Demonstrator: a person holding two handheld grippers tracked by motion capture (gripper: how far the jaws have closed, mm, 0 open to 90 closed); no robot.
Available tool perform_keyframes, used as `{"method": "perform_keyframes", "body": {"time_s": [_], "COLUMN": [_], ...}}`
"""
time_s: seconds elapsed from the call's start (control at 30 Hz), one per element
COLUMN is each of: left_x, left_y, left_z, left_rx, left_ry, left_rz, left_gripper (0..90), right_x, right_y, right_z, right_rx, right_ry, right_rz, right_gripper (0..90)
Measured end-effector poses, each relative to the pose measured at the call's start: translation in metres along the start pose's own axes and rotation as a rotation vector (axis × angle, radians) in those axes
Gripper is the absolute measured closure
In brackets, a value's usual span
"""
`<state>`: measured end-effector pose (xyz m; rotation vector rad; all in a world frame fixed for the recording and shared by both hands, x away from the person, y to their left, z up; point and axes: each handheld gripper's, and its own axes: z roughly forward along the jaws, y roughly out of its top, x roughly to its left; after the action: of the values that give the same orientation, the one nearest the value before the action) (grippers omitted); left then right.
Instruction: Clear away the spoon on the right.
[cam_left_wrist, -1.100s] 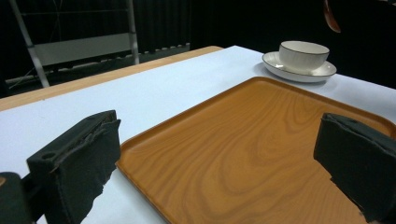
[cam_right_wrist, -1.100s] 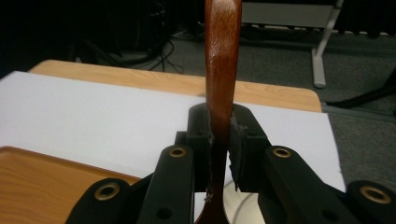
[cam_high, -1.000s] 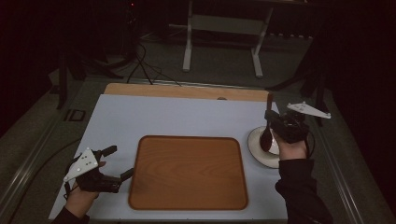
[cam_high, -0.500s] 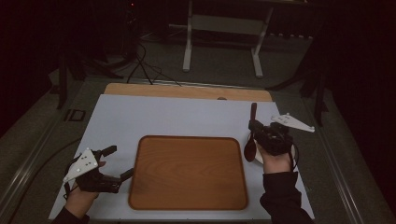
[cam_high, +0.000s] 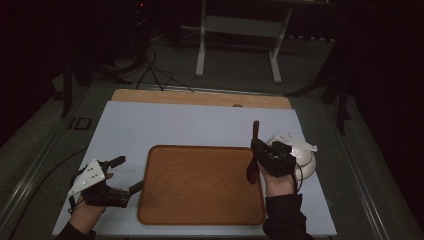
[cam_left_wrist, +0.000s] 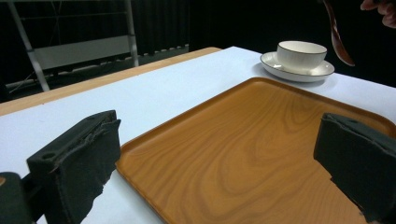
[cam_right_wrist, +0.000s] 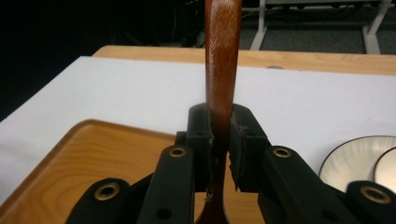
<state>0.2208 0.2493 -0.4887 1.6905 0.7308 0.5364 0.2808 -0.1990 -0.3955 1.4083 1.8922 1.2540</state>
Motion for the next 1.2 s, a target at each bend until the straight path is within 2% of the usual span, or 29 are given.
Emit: {"method": "perform_keyframes", "body": {"time_s": [0.13, 0.37, 0.57, 0.7, 0.77, 0.93, 1.13, 1.2], "left_x": [0.000, 0.000, 0.000, 0.000, 0.000, 0.000, -0.001, -0.001], "left_y": [0.000, 0.000, 0.000, 0.000, 0.000, 0.000, 0.000, 0.001], "left_z": [0.000, 0.000, 0.000, 0.000, 0.000, 0.000, 0.001, 0.001], "left_rx": [-0.003, -0.003, -0.008, -0.005, -0.007, -0.004, -0.007, -0.007], "left_ry": [-0.002, -0.002, -0.002, -0.002, -0.003, -0.005, -0.010, -0.011], "left_rz": [-0.003, -0.004, -0.005, -0.004, -0.004, 0.002, 0.004, 0.008], "left_gripper": [1.6, 1.6, 1.6, 1.6, 1.6, 1.6, 1.6, 1.6], "right_x": [0.005, 0.011, 0.014, 0.014, 0.014, 0.013, 0.012, 0.010], "right_y": [-0.006, -0.026, -0.037, -0.046, -0.050, -0.060, -0.075, -0.079], "right_z": [0.001, 0.008, 0.014, 0.019, 0.021, 0.027, 0.039, 0.042], "right_rx": [0.002, 0.043, 0.074, 0.098, 0.115, 0.138, 0.176, 0.185], "right_ry": [-0.014, -0.020, -0.026, -0.019, -0.005, -0.007, 0.004, -0.006], "right_rz": [0.005, 0.034, 0.036, 0.048, 0.068, 0.076, 0.111, 0.119], "right_gripper": [79.6, 79.6, 79.6, 79.6, 79.6, 79.6, 79.6, 79.5]}}
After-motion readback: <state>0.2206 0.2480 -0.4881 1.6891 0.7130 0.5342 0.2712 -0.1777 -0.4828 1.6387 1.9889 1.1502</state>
